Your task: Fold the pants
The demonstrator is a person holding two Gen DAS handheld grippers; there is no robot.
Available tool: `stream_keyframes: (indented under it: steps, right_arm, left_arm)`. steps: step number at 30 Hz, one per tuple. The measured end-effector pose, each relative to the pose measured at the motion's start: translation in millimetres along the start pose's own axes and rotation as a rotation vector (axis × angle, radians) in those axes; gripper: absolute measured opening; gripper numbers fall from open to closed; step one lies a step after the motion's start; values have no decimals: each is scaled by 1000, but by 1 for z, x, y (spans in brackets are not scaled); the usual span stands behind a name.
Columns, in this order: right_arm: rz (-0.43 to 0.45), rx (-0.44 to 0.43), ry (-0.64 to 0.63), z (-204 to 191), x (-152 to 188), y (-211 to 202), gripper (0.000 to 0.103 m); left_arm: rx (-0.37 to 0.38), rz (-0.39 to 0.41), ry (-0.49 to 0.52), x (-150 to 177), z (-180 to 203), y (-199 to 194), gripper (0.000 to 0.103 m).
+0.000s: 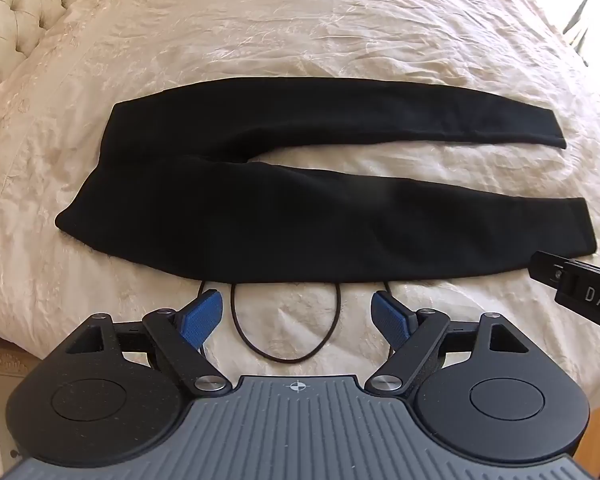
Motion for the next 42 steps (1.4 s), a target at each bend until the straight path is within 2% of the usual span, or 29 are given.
stream_keyframes:
  steps: [29, 31, 38, 40, 41, 42]
  right_arm:
    - [-3, -7, -22, -4, 1, 5, 47]
    - [-3, -7, -21, -4, 1, 5, 47]
    - [-8, -10, -26, -5, 3, 7, 47]
    - [-9, -11, -27, -5, 3, 7, 47]
    - [-9, -12, -27, -5, 2, 8, 48]
    - [-9, -12, -27, -5, 2, 7, 48]
  left_arm:
    - [-9, 4, 7, 2, -1, -1, 81]
    - [-10, 4, 7, 19, -1, 0, 81]
    - [-18, 3, 6, 20, -5, 7, 81]
    - [-47, 2, 17, 21, -6, 7, 81]
    - [-105, 1, 41, 16, -10, 6, 81]
    - [-114, 0, 44, 13, -9, 6, 81]
Point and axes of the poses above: each gripper's, at about its wrist camera, not at the fingertips, and y roughly the way its jaws point, z to its right, x to its underside, the point moved 7 cm from there along y, roughly the way its jaws point, and after that the axes turned 2 degrees about z, right-handed, at the moved point
